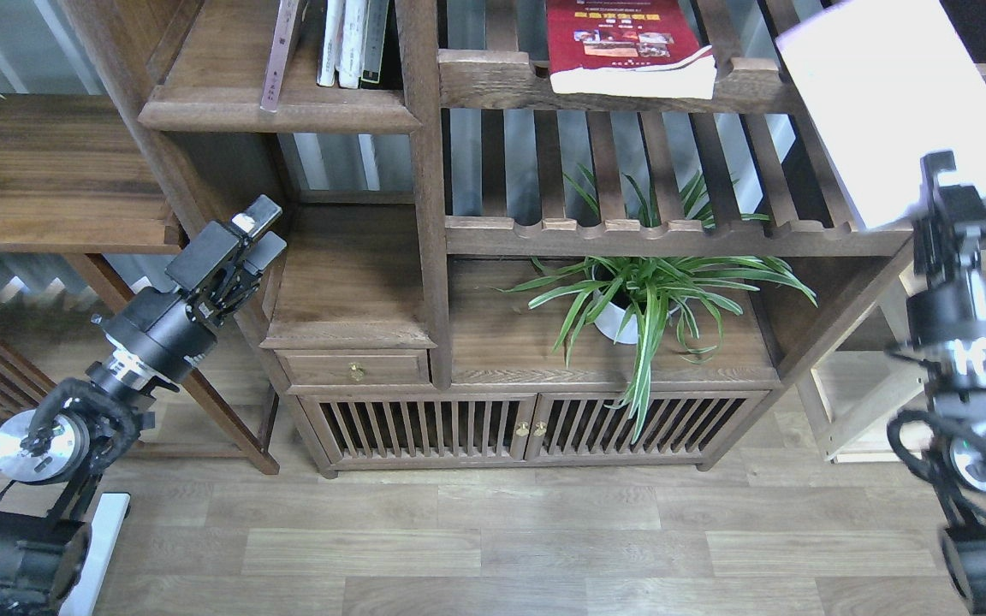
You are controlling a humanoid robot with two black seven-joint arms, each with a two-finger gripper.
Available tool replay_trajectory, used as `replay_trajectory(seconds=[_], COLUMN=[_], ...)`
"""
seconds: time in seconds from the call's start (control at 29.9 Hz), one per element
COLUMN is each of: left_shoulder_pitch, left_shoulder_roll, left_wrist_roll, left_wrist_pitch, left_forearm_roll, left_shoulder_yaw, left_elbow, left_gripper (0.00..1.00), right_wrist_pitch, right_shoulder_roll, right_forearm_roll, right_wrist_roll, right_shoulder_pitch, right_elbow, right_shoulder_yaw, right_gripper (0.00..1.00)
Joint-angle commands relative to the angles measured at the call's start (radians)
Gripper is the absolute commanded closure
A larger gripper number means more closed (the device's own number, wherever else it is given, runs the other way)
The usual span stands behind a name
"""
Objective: Organize books on shelf
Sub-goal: 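Pull the white book off the shelf and lower it toward the robot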
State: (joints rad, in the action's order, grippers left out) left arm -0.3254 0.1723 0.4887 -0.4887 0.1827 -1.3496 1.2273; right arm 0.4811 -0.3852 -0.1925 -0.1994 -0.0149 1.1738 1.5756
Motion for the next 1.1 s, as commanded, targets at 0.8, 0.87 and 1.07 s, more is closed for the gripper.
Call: replay_trajectory(seconds=[0.8,0.87,1.07], left_shoulder_pitch=[0.043,0.049,0.080], left_shoulder_roll=[0.009,0.009,-0.004], left_wrist_roll=[0.000,0.000,0.000], left_wrist_pitch=[0.000,0.000,0.000], left_forearm_roll=[0.129,0.127,0.133], left_shoulder_yaw=[0.095,0.084,0.076], left_elbow=[0.050,0.054,0.089], left_gripper=[0.04,0.04,0.05], right_wrist_pitch=[0.008,0.008,0.008], right_shoulder_roll=[0.235,0.262,0.385], right_forearm_roll=[0.208,0.226,0.254], right_wrist_roll=[0.063,0.061,0.061], right_shoulder_pitch=[0.170,0.162,0.179], right_elbow=[0.073,0.075,0.125], right_shoulder_yaw=[-0.322,-0.324,-0.324], right_gripper=[0.97,0.97,0.96])
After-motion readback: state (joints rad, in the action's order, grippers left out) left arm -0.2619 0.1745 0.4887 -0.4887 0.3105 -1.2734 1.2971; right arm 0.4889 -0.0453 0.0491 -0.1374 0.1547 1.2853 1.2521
